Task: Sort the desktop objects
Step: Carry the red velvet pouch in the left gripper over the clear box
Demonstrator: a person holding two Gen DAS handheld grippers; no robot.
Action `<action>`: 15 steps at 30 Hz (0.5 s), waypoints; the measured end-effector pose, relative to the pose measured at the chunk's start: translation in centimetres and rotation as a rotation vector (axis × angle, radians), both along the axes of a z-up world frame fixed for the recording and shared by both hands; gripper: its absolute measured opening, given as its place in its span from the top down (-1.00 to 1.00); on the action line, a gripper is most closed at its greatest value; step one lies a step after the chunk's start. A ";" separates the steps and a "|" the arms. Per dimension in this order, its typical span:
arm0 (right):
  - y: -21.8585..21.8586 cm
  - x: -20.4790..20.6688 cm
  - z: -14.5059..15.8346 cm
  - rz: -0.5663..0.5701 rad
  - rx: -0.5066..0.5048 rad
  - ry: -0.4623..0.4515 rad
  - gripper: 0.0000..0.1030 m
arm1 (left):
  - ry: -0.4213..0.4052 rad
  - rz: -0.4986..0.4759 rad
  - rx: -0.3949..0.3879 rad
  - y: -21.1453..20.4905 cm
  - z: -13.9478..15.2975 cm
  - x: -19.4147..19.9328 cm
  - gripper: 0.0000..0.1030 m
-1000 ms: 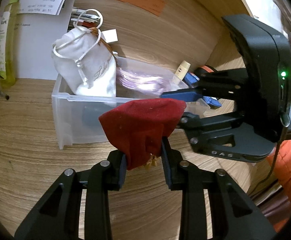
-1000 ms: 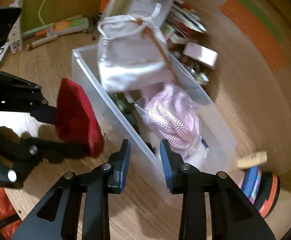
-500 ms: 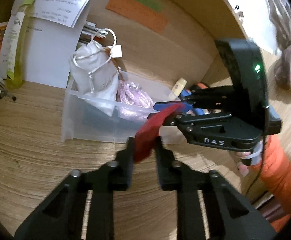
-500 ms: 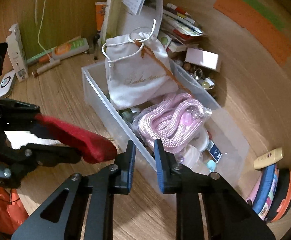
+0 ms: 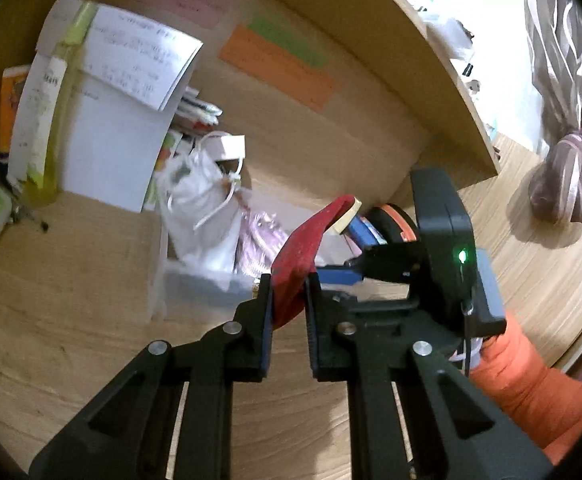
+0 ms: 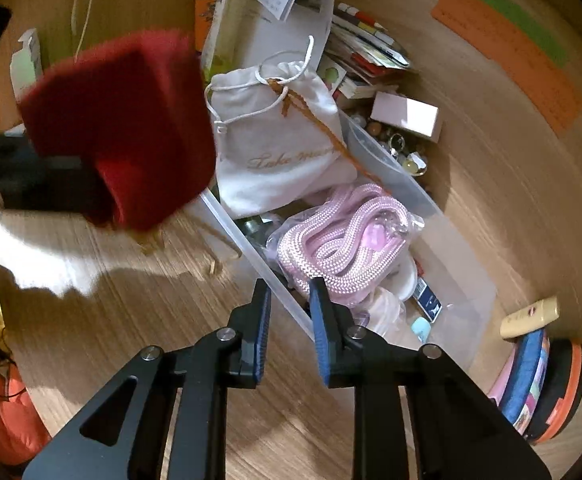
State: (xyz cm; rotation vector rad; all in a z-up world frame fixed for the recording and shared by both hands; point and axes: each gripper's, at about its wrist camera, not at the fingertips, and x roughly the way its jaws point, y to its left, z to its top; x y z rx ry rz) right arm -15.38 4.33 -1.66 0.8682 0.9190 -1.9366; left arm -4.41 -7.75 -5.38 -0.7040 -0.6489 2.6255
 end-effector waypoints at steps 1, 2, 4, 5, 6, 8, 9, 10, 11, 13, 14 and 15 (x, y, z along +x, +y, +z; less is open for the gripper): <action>0.2 0.1 0.2 0.002 -0.013 -0.004 0.59 | 0.000 0.004 -0.014 0.1 0.4 -0.3 0.74; 0.5 0.2 0.5 0.004 -0.023 -0.004 0.59 | 0.001 0.005 -0.031 0.2 0.8 -0.5 0.74; 1.2 0.9 1.0 0.019 -0.039 0.007 0.58 | 0.008 0.000 -0.041 0.4 1.5 -1.0 0.74; 1.5 1.3 1.2 0.026 -0.042 0.016 0.58 | 0.012 -0.012 -0.039 0.7 2.2 -1.4 0.74; 1.9 1.8 1.4 0.029 -0.046 0.032 0.55 | 0.017 -0.018 -0.039 0.8 2.7 -1.8 0.74; 2.4 2.3 1.7 0.028 -0.058 0.043 0.48 | 0.035 -0.021 -0.060 1.3 3.8 -2.5 0.74; 2.8 2.5 2.0 0.025 -0.070 0.047 0.41 | 0.043 -0.018 -0.071 1.5 4.2 -2.9 0.74; 3.2 2.6 2.3 0.012 -0.082 0.057 0.33 | 0.053 -0.018 -0.084 1.8 4.8 -3.3 0.74; 3.4 2.6 2.5 0.002 -0.092 0.066 0.29 | 0.058 -0.017 -0.089 2.0 5.2 -3.5 0.74; 4.1 2.1 3.2 -0.027 -0.126 0.076 0.17 | 0.067 -0.018 -0.097 2.3 6.1 -4.3 0.74; 4.4 1.8 3.5 -0.044 -0.141 0.076 0.14 | 0.069 -0.018 -0.102 2.4 6.4 -4.6 0.74; 4.7 1.3 3.9 -0.066 -0.162 0.078 0.10 | 0.072 -0.014 -0.111 2.6 6.7 -5.1 0.74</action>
